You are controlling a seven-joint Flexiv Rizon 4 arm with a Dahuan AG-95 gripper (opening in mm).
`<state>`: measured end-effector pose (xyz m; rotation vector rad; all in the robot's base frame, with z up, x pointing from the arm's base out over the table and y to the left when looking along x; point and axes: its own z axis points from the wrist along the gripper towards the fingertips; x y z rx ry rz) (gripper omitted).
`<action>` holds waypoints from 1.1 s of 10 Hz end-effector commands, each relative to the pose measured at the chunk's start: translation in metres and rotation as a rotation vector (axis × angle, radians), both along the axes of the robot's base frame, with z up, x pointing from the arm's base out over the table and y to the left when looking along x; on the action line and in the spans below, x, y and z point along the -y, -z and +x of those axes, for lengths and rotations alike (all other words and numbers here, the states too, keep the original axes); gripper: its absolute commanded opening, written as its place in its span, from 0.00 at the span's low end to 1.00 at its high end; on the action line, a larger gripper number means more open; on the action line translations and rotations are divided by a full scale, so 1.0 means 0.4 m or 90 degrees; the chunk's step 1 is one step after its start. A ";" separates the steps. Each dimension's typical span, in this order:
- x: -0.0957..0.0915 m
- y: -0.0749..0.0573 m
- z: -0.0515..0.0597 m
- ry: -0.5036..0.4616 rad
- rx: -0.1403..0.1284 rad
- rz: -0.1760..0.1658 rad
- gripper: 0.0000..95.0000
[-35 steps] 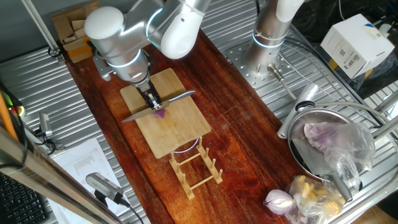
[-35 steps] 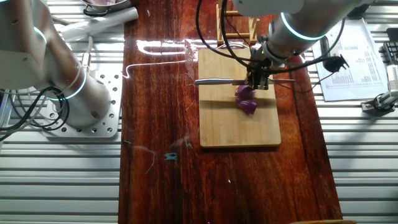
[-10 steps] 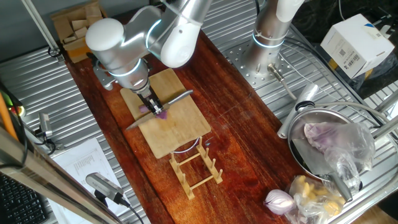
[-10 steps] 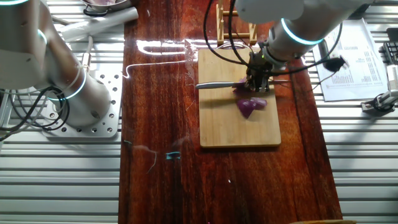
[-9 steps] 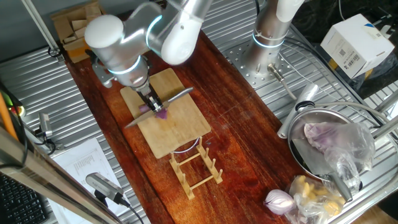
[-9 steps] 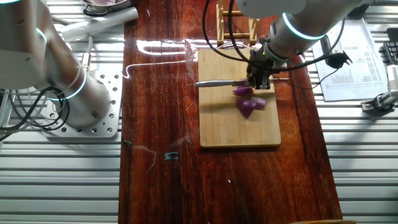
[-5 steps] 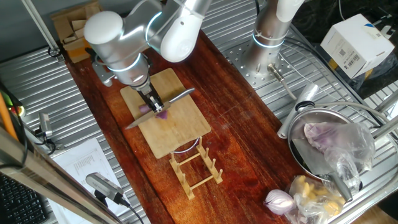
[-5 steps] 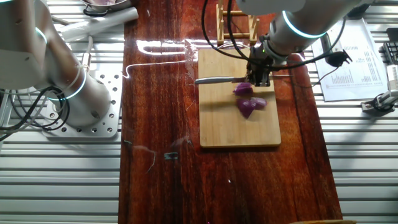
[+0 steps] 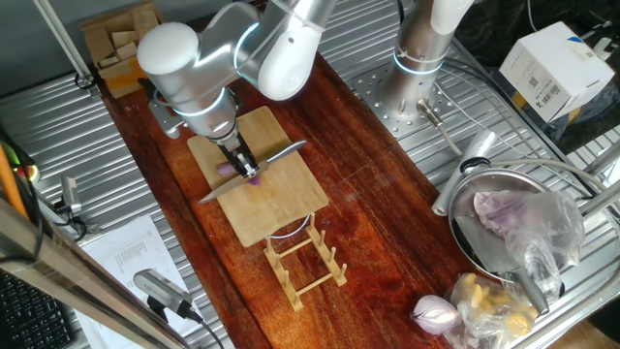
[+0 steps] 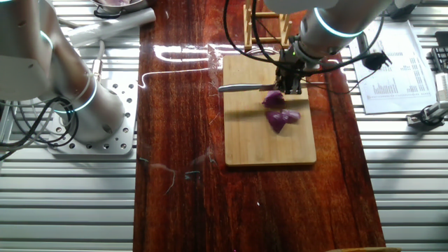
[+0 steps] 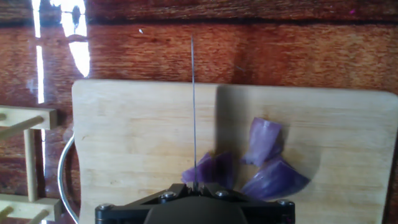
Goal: Chop the onions
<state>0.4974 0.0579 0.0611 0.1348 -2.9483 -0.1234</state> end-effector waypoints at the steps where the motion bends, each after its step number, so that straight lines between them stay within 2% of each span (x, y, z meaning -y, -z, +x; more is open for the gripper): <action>1: -0.004 0.047 -0.011 -0.001 0.012 -0.002 0.00; 2: -0.009 0.064 -0.015 0.000 0.014 -0.004 0.00; 3: -0.011 0.065 -0.015 -0.005 0.017 -0.011 0.00; 5: -0.010 0.044 -0.015 -0.007 0.012 -0.022 0.00; 8: -0.006 0.011 -0.018 0.003 0.010 -0.024 0.00; 11: 0.033 -0.016 -0.017 -0.008 0.005 -0.028 0.00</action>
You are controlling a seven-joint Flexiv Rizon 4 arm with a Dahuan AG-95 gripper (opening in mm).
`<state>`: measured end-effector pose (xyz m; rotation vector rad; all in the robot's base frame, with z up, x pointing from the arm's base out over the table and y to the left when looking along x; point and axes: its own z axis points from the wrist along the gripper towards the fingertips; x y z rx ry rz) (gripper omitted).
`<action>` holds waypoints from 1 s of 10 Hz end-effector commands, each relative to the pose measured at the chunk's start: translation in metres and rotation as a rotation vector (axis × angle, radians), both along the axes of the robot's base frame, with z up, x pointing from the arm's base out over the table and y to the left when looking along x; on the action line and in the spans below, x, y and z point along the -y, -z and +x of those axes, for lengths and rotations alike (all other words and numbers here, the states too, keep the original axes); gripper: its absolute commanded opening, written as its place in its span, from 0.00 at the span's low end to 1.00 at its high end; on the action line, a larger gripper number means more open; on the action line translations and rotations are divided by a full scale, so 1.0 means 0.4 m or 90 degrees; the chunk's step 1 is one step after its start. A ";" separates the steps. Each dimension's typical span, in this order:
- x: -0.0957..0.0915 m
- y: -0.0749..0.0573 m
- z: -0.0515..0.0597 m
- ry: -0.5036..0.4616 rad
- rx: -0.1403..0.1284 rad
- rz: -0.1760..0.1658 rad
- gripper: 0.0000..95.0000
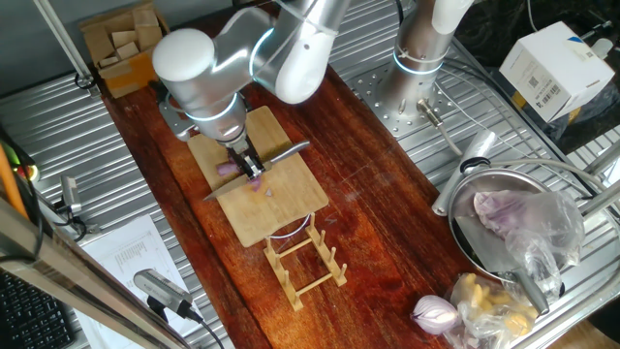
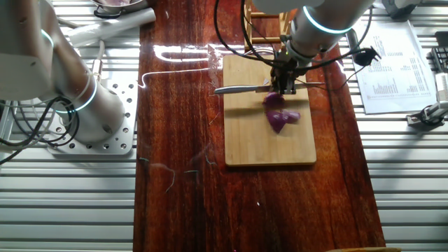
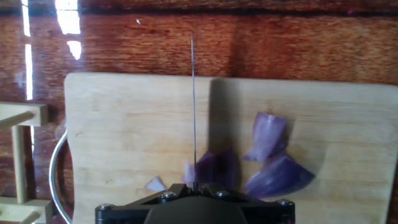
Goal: Chop the onions
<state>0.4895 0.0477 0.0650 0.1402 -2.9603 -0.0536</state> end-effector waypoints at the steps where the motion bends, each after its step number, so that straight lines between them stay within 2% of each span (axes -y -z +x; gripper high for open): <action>1: 0.036 -0.016 0.003 -0.009 -0.006 -0.002 0.00; 4: 0.105 -0.043 -0.003 -0.021 -0.009 -0.005 0.00; 7: 0.105 -0.043 -0.003 0.015 0.004 -0.007 0.00; 10: 0.105 -0.043 -0.003 0.020 0.009 -0.029 0.00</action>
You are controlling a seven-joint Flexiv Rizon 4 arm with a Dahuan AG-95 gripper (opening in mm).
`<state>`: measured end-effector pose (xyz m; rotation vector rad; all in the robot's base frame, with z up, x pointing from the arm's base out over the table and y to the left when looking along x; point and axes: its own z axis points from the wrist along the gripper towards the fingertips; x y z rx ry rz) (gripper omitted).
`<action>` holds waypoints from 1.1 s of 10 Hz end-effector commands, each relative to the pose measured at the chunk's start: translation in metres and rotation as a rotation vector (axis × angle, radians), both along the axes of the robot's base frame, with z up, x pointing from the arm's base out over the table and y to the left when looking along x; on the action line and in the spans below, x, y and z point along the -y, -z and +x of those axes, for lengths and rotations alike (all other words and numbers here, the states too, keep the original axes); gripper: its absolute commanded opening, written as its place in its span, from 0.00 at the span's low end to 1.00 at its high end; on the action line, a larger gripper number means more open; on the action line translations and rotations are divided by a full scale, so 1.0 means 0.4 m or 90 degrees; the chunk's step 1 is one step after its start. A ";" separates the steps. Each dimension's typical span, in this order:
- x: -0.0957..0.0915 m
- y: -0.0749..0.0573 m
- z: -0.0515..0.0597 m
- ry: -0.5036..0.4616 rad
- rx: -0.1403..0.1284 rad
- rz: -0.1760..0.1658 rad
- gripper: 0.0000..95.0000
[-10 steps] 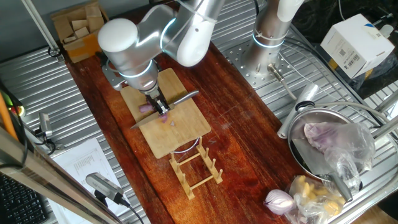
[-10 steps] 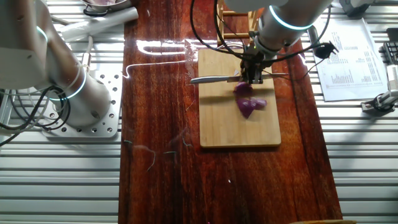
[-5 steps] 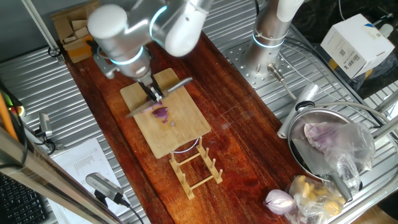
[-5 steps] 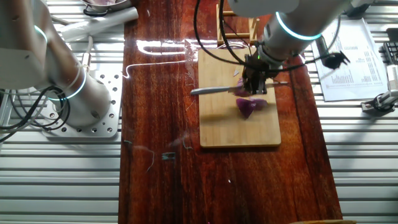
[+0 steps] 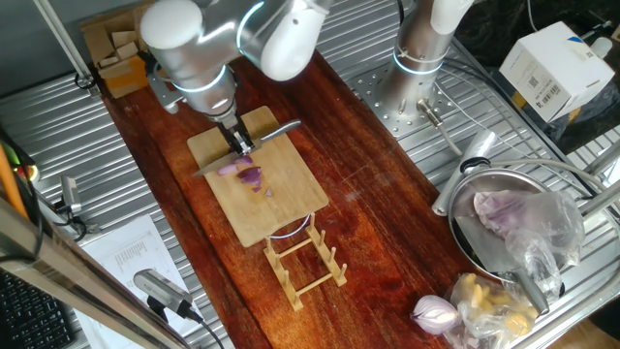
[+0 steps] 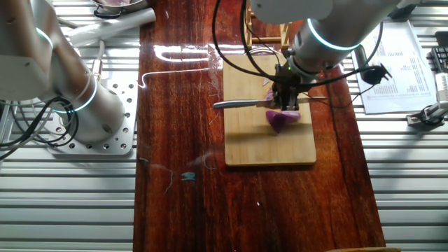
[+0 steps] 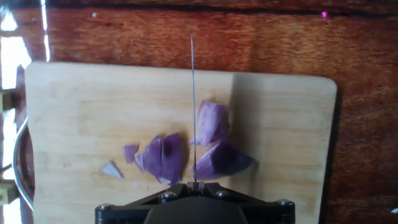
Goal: Chop the onions
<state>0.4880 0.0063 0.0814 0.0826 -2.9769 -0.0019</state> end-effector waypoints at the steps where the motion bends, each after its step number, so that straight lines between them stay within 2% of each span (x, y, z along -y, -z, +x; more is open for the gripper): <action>1: 0.016 -0.004 0.001 -0.002 -0.001 -0.008 0.00; 4: 0.075 0.005 0.003 -0.006 0.000 -0.007 0.00; 8: 0.080 0.009 0.003 -0.013 -0.002 -0.003 0.00; 11: 0.079 0.022 -0.007 -0.021 -0.001 0.002 0.00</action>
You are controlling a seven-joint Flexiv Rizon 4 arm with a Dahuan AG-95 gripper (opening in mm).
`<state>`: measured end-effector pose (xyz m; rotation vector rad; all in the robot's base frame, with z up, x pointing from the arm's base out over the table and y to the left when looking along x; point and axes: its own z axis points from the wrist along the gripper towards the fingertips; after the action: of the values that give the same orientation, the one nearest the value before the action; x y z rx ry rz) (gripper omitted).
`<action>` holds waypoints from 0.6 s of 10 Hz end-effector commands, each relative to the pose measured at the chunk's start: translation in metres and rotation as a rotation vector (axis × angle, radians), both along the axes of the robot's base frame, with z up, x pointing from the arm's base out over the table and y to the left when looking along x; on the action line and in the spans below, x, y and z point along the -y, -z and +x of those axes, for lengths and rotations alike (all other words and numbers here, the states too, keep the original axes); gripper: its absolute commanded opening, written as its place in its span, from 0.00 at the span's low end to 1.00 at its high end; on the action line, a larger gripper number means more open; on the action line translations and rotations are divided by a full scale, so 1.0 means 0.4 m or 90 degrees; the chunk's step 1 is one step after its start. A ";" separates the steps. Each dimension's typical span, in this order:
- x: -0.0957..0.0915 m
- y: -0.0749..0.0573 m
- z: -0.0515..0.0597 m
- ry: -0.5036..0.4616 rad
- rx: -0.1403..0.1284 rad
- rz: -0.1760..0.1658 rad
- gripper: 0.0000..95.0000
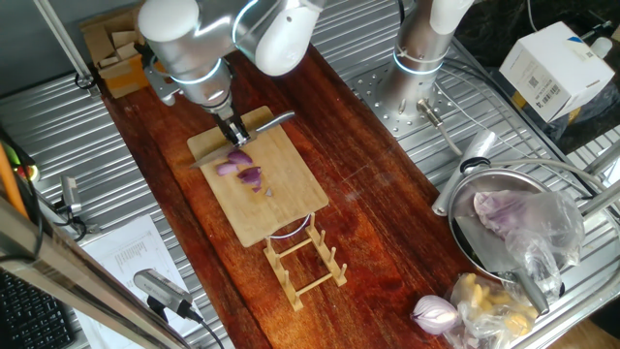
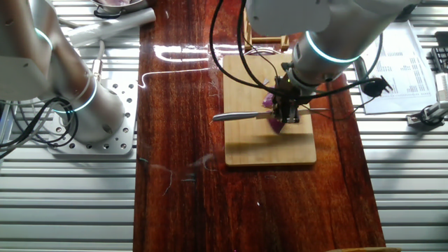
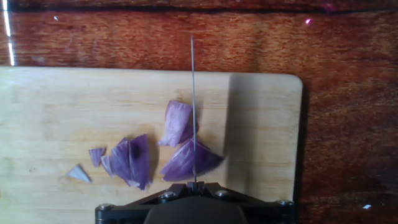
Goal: Chop the onions
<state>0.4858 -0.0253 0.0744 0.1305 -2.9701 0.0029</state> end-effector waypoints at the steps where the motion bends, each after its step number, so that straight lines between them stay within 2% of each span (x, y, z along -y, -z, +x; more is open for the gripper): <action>1: -0.001 0.022 -0.007 -0.001 0.003 0.006 0.00; 2: -0.010 0.052 -0.015 -0.003 0.003 0.010 0.00; 4: -0.021 0.126 -0.018 -0.010 0.013 0.005 0.00; 5: -0.021 0.134 -0.017 -0.011 0.012 0.005 0.00; 6: -0.021 0.131 -0.012 -0.014 0.004 0.006 0.00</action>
<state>0.4788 -0.0169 0.0254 0.1708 -2.9755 0.0090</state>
